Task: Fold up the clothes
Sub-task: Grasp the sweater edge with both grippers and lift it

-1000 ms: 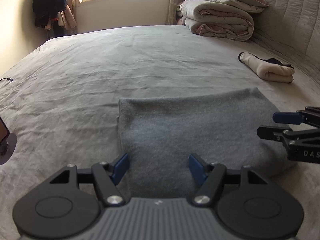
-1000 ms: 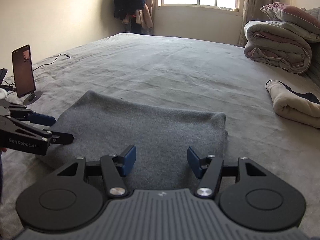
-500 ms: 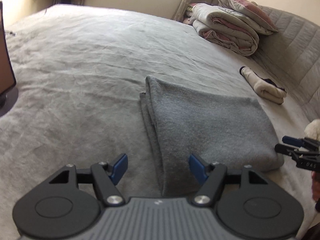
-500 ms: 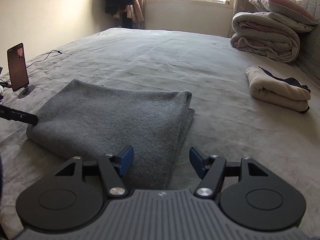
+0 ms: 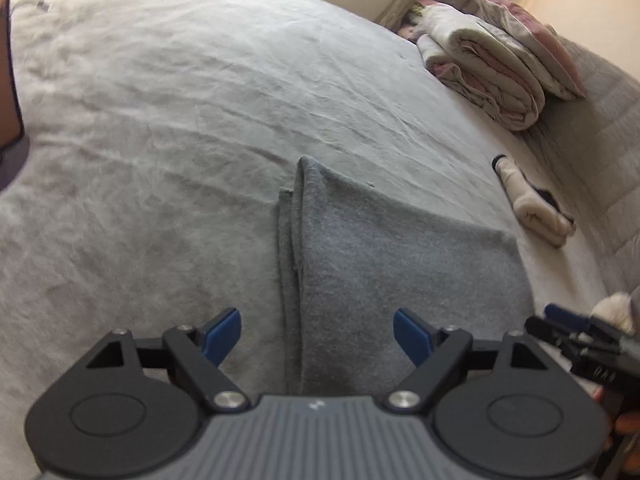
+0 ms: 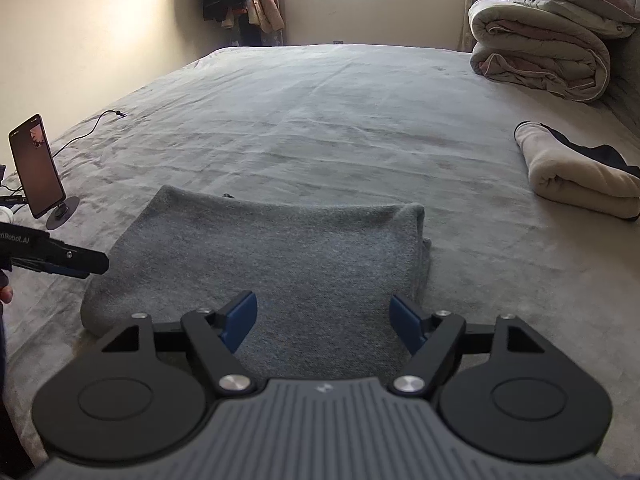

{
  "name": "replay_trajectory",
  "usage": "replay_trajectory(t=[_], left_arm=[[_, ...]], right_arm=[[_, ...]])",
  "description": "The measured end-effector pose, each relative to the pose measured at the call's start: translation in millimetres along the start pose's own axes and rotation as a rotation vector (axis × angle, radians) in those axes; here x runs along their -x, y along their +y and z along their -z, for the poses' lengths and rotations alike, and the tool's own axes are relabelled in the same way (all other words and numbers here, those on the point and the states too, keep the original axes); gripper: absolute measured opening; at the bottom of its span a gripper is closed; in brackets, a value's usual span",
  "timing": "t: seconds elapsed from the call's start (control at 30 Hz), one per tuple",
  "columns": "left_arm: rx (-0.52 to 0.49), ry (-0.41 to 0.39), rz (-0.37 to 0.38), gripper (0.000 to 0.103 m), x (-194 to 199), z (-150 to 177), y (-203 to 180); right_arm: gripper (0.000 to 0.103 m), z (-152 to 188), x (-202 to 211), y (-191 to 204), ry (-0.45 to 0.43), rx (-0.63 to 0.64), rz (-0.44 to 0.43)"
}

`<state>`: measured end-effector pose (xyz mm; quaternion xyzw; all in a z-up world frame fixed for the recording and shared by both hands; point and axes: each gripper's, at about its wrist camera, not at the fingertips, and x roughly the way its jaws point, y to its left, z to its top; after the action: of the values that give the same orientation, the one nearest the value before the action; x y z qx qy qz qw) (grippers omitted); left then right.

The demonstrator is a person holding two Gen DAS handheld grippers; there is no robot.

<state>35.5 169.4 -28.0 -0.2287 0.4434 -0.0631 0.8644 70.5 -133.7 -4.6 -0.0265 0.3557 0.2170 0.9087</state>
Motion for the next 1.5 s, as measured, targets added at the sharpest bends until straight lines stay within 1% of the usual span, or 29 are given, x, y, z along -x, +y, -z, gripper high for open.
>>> replay_trajectory(t=[0.07, 0.13, 0.2, 0.33, 0.4, 0.47, 0.53, 0.57, 0.6, 0.63, 0.67, 0.7, 0.77, 0.83, 0.87, 0.9, 0.97, 1.07, 1.13, 1.17, 1.2, 1.23, 1.33, 1.37, 1.4, 1.47, 1.5], left_arm=[[0.07, 0.024, 0.054, 0.084, -4, -4, 7], [0.119, 0.038, 0.091, 0.084, -7, -5, 11], [0.145, 0.042, 0.103, 0.084, -11, -7, 14], [0.163, 0.046, 0.1, 0.084, -21, -12, 19], [0.184, 0.05, 0.112, 0.083, -27, -13, 23], [0.199, 0.056, 0.145, 0.082, -32, -13, 24], [0.213, 0.063, 0.184, 0.077, -37, -13, 24], [0.22, 0.066, 0.204, 0.072, -39, -13, 24], [0.224, 0.069, 0.216, 0.069, -42, -12, 24], [0.225, 0.071, 0.221, 0.069, -44, -12, 24], [0.225, 0.072, 0.227, 0.068, -47, -11, 24], [0.222, 0.07, 0.233, 0.067, -49, -11, 23], [0.222, 0.06, 0.249, 0.067, -53, -11, 22], [0.226, 0.054, 0.252, 0.059, -56, -10, 22], [0.228, 0.055, 0.242, 0.045, -57, -10, 22], [0.232, 0.057, 0.229, 0.033, -58, -10, 23], [0.25, 0.061, 0.232, 0.027, -60, -10, 24], [0.253, 0.057, 0.229, 0.024, -56, -12, 19], [0.251, 0.054, 0.233, 0.023, -51, -14, 13], [0.255, 0.053, 0.241, 0.023, -48, -16, 9], [0.259, 0.051, 0.248, 0.023, -45, -18, 5], [0.255, 0.047, 0.254, 0.023, -42, -19, -1], [0.229, 0.033, 0.272, 0.023, -33, -24, -21], [0.22, 0.029, 0.278, 0.023, -31, -25, -28], [0.212, 0.026, 0.285, 0.023, -30, -26, -36], [0.198, 0.021, 0.297, 0.023, -29, -28, -50], [0.19, 0.02, 0.302, 0.023, -30, -29, -56]], right_arm=[[0.077, -3, -1, 2, 0.001, -0.006, -0.008], [0.077, -6, -2, 3, -0.003, -0.018, -0.017], [0.077, -11, -2, 3, -0.01, -0.042, -0.038], [0.076, -20, -3, 5, -0.016, -0.096, -0.088], [0.071, -23, -5, 7, -0.017, -0.107, -0.1], [0.068, -26, -8, 9, -0.016, -0.117, -0.115], [0.06, -27, -12, 9, -0.007, -0.137, -0.137], [0.052, -27, -14, 9, 0.001, -0.151, -0.15], [0.046, -26, -16, 7, 0.012, -0.171, -0.167], [0.042, -25, -19, 6, 0.022, -0.191, -0.184], [0.035, -25, -22, 4, 0.033, -0.211, -0.201], [0.03, -24, -24, 3, 0.048, -0.238, -0.224], [0.027, -22, -29, 0, 0.071, -0.29, -0.264], [0.025, -20, -33, -2, 0.09, -0.333, -0.297], [0.025, -19, -34, -1, 0.095, -0.342, -0.303], [0.024, -18, -36, -1, 0.1, -0.351, -0.31], [0.024, -18, -38, 0, 0.106, -0.356, -0.311], [0.023, -14, -43, -2, 0.127, -0.375, -0.317], [0.017, -10, -50, -3, 0.149, -0.368, -0.307], [0.01, -7, -55, -4, 0.162, -0.356, -0.295], [0.0, -4, -57, -5, 0.16, -0.351, -0.287], [0.0, -1, -60, -6, 0.157, -0.346, -0.279], [0.0, -1, -57, -14, 0.166, -0.392, -0.301], [0.004, -2, -54, -17, 0.166, -0.409, -0.313], [0.014, -3, -51, -19, 0.166, -0.426, -0.325], [0.018, -3, -44, -29, 0.165, -0.477, -0.352], [0.021, -3, -40, -34, 0.163, -0.505, -0.362]])
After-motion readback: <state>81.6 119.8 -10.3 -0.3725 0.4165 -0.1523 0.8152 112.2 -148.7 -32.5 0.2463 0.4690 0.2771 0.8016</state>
